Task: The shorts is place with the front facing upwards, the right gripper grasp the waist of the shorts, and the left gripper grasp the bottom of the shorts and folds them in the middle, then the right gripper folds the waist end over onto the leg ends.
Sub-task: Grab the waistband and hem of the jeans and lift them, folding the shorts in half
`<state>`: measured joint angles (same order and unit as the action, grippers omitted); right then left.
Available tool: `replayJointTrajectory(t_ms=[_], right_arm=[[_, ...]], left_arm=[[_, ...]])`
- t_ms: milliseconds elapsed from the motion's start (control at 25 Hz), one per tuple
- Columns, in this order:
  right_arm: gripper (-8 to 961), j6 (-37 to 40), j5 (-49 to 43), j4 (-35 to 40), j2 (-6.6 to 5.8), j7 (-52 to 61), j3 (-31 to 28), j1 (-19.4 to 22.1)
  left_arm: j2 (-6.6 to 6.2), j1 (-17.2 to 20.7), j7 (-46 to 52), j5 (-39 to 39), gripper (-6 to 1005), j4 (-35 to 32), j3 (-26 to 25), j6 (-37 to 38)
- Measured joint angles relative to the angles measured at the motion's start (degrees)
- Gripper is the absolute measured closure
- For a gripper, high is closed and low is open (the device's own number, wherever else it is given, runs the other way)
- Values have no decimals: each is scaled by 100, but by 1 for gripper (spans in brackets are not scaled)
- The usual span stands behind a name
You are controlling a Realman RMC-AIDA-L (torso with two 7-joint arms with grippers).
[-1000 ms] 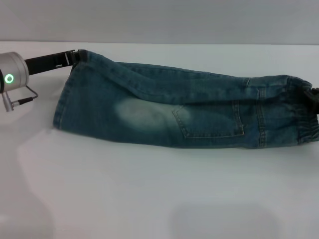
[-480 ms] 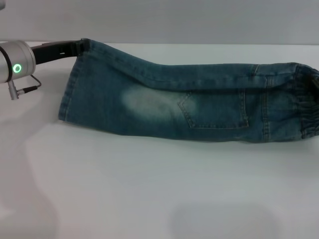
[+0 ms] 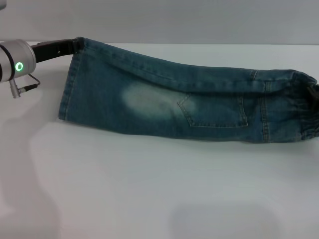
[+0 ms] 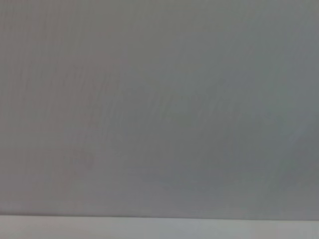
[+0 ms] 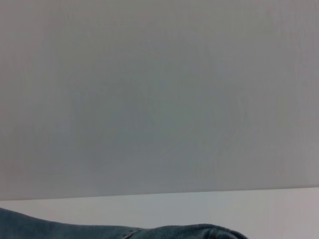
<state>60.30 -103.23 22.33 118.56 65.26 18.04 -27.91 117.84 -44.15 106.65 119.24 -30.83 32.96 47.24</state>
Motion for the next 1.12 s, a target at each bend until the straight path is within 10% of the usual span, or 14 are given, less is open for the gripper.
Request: replayJointTrajectory(t_ms=[680, 840, 1120], right_arm=[[830, -198, 227, -9, 18, 44, -13, 124], [541, -123, 300, -14, 26, 44, -8, 209], [384, 130, 478, 27, 7, 90, 65, 348]], left_arm=[[4, -2, -29, -199, 813, 29, 90, -261], [4, 16, -73, -223, 811, 29, 143, -225], [1, 53, -95, -344, 432, 32, 153, -142]])
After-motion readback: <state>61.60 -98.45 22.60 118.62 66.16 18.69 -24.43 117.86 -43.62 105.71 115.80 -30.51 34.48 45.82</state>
